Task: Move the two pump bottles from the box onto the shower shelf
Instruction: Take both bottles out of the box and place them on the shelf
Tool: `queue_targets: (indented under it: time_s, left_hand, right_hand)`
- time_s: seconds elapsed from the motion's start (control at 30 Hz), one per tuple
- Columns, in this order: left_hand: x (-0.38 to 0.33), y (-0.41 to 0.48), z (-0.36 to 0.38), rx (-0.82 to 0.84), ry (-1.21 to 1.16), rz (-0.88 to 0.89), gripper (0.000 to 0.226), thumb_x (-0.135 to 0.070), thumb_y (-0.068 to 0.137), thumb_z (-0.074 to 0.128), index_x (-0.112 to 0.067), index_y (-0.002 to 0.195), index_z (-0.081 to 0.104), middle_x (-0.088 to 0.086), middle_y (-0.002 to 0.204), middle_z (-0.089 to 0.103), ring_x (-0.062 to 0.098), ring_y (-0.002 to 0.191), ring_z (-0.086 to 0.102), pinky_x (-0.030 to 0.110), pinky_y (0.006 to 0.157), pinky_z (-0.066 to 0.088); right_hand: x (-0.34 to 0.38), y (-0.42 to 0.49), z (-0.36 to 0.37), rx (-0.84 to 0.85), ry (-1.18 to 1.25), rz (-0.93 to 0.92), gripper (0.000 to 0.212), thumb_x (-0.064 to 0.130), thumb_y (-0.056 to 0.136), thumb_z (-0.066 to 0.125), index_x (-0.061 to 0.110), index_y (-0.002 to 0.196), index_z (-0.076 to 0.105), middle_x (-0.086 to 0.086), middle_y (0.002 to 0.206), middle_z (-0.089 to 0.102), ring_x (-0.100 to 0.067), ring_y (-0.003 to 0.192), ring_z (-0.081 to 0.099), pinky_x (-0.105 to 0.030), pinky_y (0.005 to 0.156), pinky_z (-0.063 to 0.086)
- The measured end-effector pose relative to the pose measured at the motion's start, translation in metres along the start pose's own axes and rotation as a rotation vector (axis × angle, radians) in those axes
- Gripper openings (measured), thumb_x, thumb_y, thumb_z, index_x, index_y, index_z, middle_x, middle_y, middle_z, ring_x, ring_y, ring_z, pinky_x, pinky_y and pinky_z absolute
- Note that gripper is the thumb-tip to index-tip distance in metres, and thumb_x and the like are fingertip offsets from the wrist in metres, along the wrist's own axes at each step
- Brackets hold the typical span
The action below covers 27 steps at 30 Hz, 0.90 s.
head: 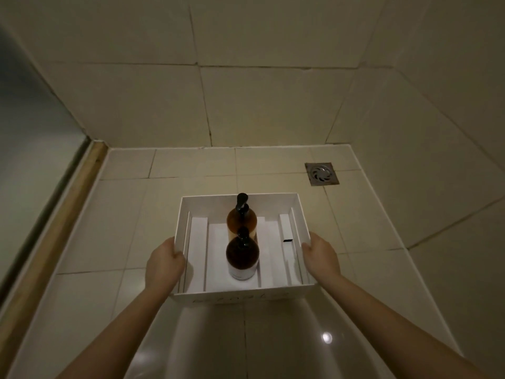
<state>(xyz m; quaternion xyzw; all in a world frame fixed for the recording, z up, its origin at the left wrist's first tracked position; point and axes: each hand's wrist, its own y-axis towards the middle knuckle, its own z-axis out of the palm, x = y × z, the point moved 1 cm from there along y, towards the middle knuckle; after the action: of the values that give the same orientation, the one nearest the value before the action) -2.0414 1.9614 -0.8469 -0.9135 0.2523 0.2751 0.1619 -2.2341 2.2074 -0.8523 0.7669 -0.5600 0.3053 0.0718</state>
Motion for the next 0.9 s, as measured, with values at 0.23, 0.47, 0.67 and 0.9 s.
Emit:
queue_targets:
  time_s: [0.23, 0.47, 0.67, 0.9]
  left_hand:
    - [-0.008, -0.013, -0.007, -0.032, 0.115, 0.000, 0.043, -0.011, 0.084, 0.051, -0.006, 0.127, 0.044, 0.015, 0.105, 0.065, 0.027, 0.079, 0.060, 0.033, 0.061, 0.048]
    - [-0.043, -0.046, 0.005, 0.003, 0.124, 0.327, 0.067, -0.031, 0.078, 0.062, -0.026, 0.138, 0.034, -0.001, 0.135, 0.051, 0.015, 0.118, 0.052, 0.026, 0.083, 0.048]
    - [-0.072, -0.035, 0.038, 0.321, 0.030, 0.296, 0.067, -0.056, 0.058, 0.071, -0.034, 0.117, 0.048, -0.010, 0.109, 0.063, 0.007, 0.096, 0.059, 0.023, 0.078, 0.051]
    - [-0.071, -0.031, 0.052, 0.260, -0.023, 0.290, 0.050, -0.045, 0.065, 0.071, -0.030, 0.109, 0.052, -0.010, 0.093, 0.066, 0.009, 0.085, 0.063, 0.025, 0.073, 0.053]
  right_hand:
    - [0.006, -0.006, -0.003, -0.050, -0.042, 0.024, 0.036, 0.022, 0.091, 0.050, 0.014, 0.127, 0.047, -0.008, 0.117, 0.063, -0.025, 0.100, 0.061, -0.032, 0.078, 0.051]
    - [0.074, 0.022, 0.002, 0.067, 0.121, -0.372, 0.070, 0.023, 0.078, 0.069, 0.030, 0.138, 0.034, 0.003, 0.139, 0.044, -0.015, 0.124, 0.047, -0.027, 0.093, 0.044]
    - [0.109, 0.047, 0.035, 0.321, 0.165, -0.250, 0.077, 0.029, 0.067, 0.080, 0.017, 0.134, 0.044, -0.005, 0.133, 0.052, -0.023, 0.122, 0.050, -0.033, 0.093, 0.044]
    - [0.112, 0.047, 0.048, 0.276, 0.200, -0.242, 0.055, 0.025, 0.065, 0.079, 0.021, 0.114, 0.055, 0.003, 0.103, 0.059, -0.012, 0.089, 0.052, -0.024, 0.070, 0.038]
